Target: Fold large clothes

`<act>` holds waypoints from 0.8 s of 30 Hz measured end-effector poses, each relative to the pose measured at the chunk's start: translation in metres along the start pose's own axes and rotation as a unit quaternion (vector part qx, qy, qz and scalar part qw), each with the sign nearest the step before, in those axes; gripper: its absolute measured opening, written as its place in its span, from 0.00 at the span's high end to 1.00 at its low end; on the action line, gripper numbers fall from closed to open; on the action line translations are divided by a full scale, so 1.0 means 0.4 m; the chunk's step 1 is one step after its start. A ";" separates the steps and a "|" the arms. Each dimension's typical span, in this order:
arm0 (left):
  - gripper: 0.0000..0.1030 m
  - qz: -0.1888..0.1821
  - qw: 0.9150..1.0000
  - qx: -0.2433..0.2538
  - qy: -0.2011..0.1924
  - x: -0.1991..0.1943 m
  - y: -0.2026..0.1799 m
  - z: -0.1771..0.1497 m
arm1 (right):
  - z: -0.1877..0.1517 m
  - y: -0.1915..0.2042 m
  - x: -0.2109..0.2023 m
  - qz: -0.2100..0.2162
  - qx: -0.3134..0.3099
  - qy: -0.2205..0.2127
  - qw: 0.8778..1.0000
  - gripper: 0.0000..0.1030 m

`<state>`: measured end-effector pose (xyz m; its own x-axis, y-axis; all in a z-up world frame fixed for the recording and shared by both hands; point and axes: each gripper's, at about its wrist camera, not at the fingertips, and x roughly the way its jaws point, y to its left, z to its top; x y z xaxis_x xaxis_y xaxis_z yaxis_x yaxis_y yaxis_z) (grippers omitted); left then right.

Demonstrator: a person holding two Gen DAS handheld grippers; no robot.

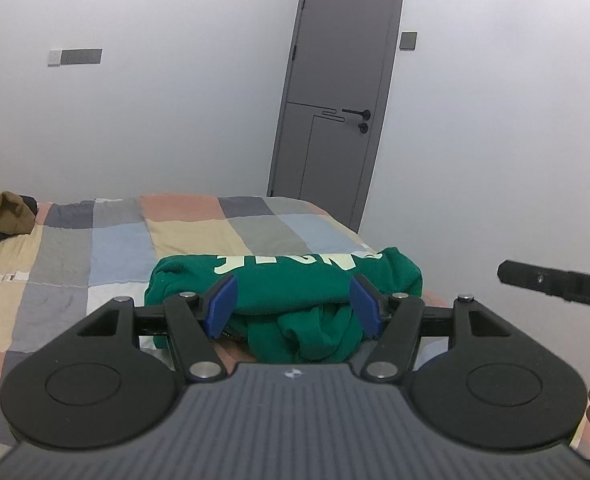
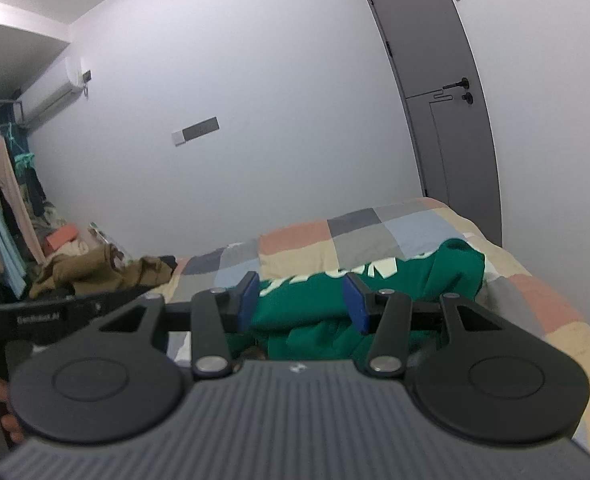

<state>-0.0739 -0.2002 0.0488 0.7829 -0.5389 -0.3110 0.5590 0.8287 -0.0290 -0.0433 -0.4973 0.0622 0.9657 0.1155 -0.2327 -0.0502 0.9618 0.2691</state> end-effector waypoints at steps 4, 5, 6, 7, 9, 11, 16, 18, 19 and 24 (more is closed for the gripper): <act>0.34 0.005 1.000 0.010 -0.004 -0.029 -0.016 -0.025 | -0.038 0.039 -0.027 -0.004 -0.017 0.011 1.000 0.52; 0.34 0.005 1.000 0.008 -0.005 -0.036 -0.018 -0.031 | -0.047 0.049 -0.033 -0.004 -0.021 0.011 1.000 0.52; 0.34 0.002 1.000 0.005 -0.005 -0.040 -0.019 -0.039 | -0.055 0.057 -0.040 -0.006 -0.025 0.012 1.000 0.52; 0.34 -0.001 1.000 0.002 -0.004 -0.044 -0.019 -0.045 | -0.064 0.064 -0.044 -0.008 -0.028 0.014 0.999 0.52; 0.34 0.003 1.000 0.002 -0.010 -0.051 -0.021 -0.063 | -0.079 0.074 -0.048 -0.009 -0.028 0.019 0.999 0.52; 0.34 0.022 1.000 0.014 -0.012 -0.053 -0.026 -0.078 | -0.093 0.081 -0.051 -0.012 -0.027 0.023 0.999 0.52; 0.34 0.027 1.000 0.006 -0.002 -0.042 -0.017 -0.107 | -0.116 0.082 -0.050 -0.030 -0.037 0.027 0.998 0.53; 0.34 0.033 0.999 0.007 -0.001 -0.038 -0.016 -0.115 | -0.120 0.079 -0.047 -0.033 -0.032 0.029 0.999 0.53; 0.34 0.038 0.999 0.010 0.000 -0.035 -0.017 -0.117 | -0.123 0.079 -0.044 -0.035 -0.032 0.031 0.998 0.53; 0.27 0.039 0.999 0.006 0.011 -0.018 -0.014 -0.126 | -0.132 0.076 -0.032 -0.039 -0.031 0.039 0.998 0.53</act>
<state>-0.0963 -0.1932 0.0033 0.8174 -0.4697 -0.3336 0.5006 0.8656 0.0077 -0.0706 -0.4563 0.0240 0.9444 0.0558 -0.3242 0.0071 0.9819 0.1895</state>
